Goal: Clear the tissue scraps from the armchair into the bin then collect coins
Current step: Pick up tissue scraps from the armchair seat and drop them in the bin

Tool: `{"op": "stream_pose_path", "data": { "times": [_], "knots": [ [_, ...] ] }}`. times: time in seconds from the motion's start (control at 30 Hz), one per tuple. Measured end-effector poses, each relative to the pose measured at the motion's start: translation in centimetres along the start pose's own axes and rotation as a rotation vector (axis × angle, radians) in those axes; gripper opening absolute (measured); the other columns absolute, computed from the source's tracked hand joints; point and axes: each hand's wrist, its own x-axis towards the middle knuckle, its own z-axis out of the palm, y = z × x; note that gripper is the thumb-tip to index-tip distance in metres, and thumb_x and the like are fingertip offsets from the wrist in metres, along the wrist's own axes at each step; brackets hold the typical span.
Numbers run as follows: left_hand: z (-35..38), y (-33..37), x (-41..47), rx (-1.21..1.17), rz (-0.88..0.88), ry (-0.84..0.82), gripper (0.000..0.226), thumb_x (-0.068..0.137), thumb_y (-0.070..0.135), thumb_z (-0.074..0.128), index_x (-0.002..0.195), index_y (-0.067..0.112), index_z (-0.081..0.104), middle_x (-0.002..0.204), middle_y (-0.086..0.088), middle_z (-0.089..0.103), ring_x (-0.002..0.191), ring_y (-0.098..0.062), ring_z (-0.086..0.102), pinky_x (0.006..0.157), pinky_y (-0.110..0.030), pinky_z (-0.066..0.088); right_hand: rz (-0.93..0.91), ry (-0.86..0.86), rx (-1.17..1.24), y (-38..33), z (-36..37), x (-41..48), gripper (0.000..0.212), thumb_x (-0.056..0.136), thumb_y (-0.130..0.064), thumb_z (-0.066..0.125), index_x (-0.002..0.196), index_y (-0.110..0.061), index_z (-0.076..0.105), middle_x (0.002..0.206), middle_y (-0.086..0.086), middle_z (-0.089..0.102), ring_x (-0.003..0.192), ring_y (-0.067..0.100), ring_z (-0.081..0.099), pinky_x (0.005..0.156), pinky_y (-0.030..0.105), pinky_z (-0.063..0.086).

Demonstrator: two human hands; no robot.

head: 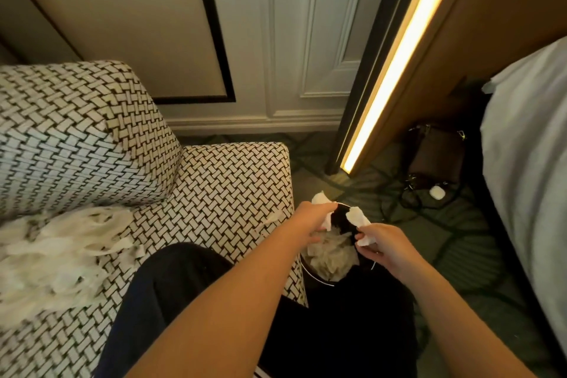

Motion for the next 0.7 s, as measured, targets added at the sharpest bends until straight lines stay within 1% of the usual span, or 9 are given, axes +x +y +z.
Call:
{"op": "stream_pose_path", "data": {
  "times": [0.07, 0.1, 0.17, 0.23, 0.37, 0.47, 0.53, 0.57, 0.7],
  "knots": [
    [-0.4, -0.3, -0.2, 0.026, -0.011, 0.005, 0.056, 0.092, 0.034, 0.056, 0.137, 0.009, 0.034, 0.131, -0.009, 0.048, 0.113, -0.02, 0.053, 0.085, -0.034, 0.047, 0.036, -0.05, -0.02, -0.1, 0.2, 0.0, 0.025, 0.094, -0.018, 0.055, 0.113, -0.002, 0.055, 0.11, 0.017, 0.06, 0.095, 0.026, 0.061, 0.078, 0.033, 0.053],
    [-0.6, -0.3, -0.4, 0.034, -0.013, 0.006, 0.054, 0.092, 0.033, 0.055, 0.136, 0.009, 0.034, 0.13, -0.009, 0.05, 0.112, -0.02, 0.053, 0.083, -0.034, 0.046, 0.051, -0.074, -0.045, -0.3, 0.3, 0.0, 0.03, 0.094, -0.025, 0.055, 0.117, -0.006, 0.053, 0.115, 0.016, 0.059, 0.098, 0.026, 0.061, 0.077, 0.033, 0.053],
    [-0.9, -0.4, -0.6, 0.041, -0.007, 0.005, 0.049, 0.094, 0.031, 0.052, 0.135, 0.009, 0.038, 0.127, -0.008, 0.054, 0.107, -0.018, 0.055, 0.082, -0.033, 0.045, 0.077, -0.107, -0.113, -0.5, 0.3, -0.1, 0.038, 0.095, -0.036, 0.052, 0.123, -0.011, 0.05, 0.12, 0.013, 0.058, 0.104, 0.027, 0.06, 0.082, 0.035, 0.05],
    [-1.4, -0.5, -0.9, 0.058, 0.008, 0.002, 0.045, 0.095, 0.031, 0.05, 0.134, 0.01, 0.043, 0.125, -0.005, 0.057, 0.099, -0.015, 0.056, 0.082, -0.033, 0.044, 0.091, -0.125, -0.188, -0.7, 0.4, -0.4, 0.041, 0.095, -0.041, 0.049, 0.124, -0.012, 0.049, 0.121, 0.011, 0.057, 0.104, 0.026, 0.059, 0.088, 0.037, 0.047],
    [-2.5, -0.5, -2.2, 0.065, 0.04, -0.003, 0.041, 0.096, 0.029, 0.048, 0.133, 0.011, 0.046, 0.122, -0.002, 0.06, 0.095, -0.013, 0.057, 0.085, -0.033, 0.043, 0.046, -0.114, -0.269, -1.1, 0.5, -1.2, 0.044, 0.096, -0.04, 0.047, 0.129, -0.011, 0.052, 0.12, 0.008, 0.061, 0.104, 0.022, 0.06, 0.092, 0.036, 0.047],
    [-4.1, -0.4, -3.7, 0.058, 0.089, 0.003, 0.041, 0.097, 0.029, 0.046, 0.134, 0.012, 0.047, 0.123, -0.002, 0.06, 0.103, -0.016, 0.057, 0.091, -0.036, 0.043, -0.034, -0.116, -0.295, -1.9, 1.5, -2.6, 0.04, 0.098, -0.034, 0.046, 0.13, -0.011, 0.052, 0.122, 0.008, 0.06, 0.103, 0.021, 0.059, 0.089, 0.033, 0.047],
    [-5.6, -0.5, -4.9, 0.045, 0.148, 0.011, 0.04, 0.097, 0.029, 0.046, 0.134, 0.013, 0.047, 0.124, -0.002, 0.06, 0.108, -0.018, 0.056, 0.094, -0.036, 0.043, -0.102, -0.122, -0.315, -2.6, 2.7, -3.7, 0.037, 0.097, -0.032, 0.048, 0.128, -0.011, 0.053, 0.121, 0.008, 0.061, 0.103, 0.021, 0.06, 0.092, 0.035, 0.047],
    [-6.2, -0.5, -5.5, 0.043, 0.184, 0.02, 0.039, 0.097, 0.03, 0.047, 0.132, 0.014, 0.049, 0.122, -0.001, 0.061, 0.108, -0.017, 0.057, 0.093, -0.035, 0.044, -0.134, -0.13, -0.32, -3.0, 3.2, -4.2, 0.036, 0.096, -0.032, 0.051, 0.126, -0.011, 0.054, 0.119, 0.007, 0.062, 0.102, 0.021, 0.061, 0.093, 0.035, 0.047],
    [-10.8, -1.4, -8.6, -0.01, 0.327, 0.069, 0.037, 0.095, 0.033, 0.05, 0.128, 0.016, 0.053, 0.112, 0.005, 0.064, 0.103, -0.014, 0.059, 0.094, -0.035, 0.047, -0.265, -0.192, -0.377, -4.5, 7.2, -7.1, 0.028, 0.094, -0.032, 0.054, 0.117, -0.015, 0.059, 0.111, 0.003, 0.066, 0.097, 0.014, 0.063, 0.085, 0.029, 0.049]
  ]
}}
